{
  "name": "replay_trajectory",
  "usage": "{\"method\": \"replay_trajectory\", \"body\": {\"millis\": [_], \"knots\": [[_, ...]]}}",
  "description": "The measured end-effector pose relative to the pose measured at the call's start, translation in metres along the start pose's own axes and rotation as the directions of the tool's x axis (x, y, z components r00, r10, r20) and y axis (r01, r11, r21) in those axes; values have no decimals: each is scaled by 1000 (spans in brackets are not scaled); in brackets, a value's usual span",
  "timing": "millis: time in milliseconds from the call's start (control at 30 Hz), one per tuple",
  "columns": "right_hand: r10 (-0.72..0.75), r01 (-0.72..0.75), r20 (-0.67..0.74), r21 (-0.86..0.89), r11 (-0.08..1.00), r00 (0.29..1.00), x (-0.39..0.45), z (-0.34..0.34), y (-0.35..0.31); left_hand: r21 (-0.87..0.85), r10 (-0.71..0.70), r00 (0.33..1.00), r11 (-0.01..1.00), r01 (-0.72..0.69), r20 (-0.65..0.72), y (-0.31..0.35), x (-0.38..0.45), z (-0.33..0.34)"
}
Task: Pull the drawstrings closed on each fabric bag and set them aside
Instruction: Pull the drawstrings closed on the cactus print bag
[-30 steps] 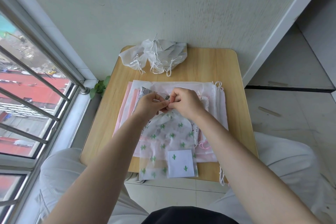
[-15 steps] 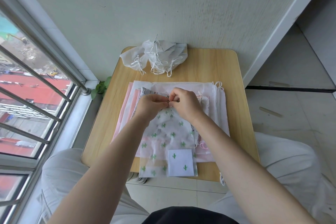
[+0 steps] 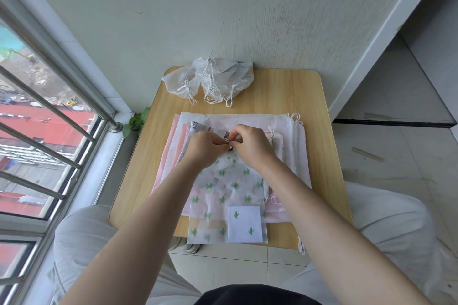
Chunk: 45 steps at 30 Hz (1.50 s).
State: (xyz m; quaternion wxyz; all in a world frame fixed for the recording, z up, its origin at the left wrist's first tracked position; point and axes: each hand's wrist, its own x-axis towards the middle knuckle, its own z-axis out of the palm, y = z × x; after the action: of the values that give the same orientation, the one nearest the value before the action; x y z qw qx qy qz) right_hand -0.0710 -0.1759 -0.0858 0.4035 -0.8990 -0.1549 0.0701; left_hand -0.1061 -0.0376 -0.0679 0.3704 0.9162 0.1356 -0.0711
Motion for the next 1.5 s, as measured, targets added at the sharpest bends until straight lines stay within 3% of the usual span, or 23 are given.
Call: {"method": "replay_trajectory", "body": {"millis": [267,400,500,633,900,1000,1100,1200,1300,1400,1500], "knots": [[-94,111,88,-212,971,992,5,-2,-2,54,43,999,998,-42,-23,-1,3,5],[-71,125,171,-336,934,983,7,0,-4,124,65,998,990,-62,-20,1,3,7],[54,9,232,-264,965,971,11,-3,-5,209,96,995,973,-97,15,1,3,4],[250,-210,416,-142,967,874,19,-14,-6,271,139,989,951,-148,51,-1,2,4],[357,-493,602,70,867,714,25,-16,0,403,333,942,867,-292,-34,-16,3,19],[355,-579,640,175,796,681,26,-19,2,331,356,918,899,-286,-176,-20,2,22],[367,-625,647,221,748,668,24,-18,5,218,232,928,961,-172,-292,-17,-2,23],[384,-661,644,260,703,662,23,-16,6,-46,13,969,999,-25,-248,-15,-5,27],[385,-690,643,321,649,662,22,-18,8,-210,-30,982,978,-10,-188,-15,-6,30],[384,-684,628,345,642,677,21,-19,9,-223,2,990,974,-34,-143,-13,-9,30],[378,-663,610,346,663,697,20,-18,11,-132,57,981,988,-82,-183,-11,-9,30]]}}
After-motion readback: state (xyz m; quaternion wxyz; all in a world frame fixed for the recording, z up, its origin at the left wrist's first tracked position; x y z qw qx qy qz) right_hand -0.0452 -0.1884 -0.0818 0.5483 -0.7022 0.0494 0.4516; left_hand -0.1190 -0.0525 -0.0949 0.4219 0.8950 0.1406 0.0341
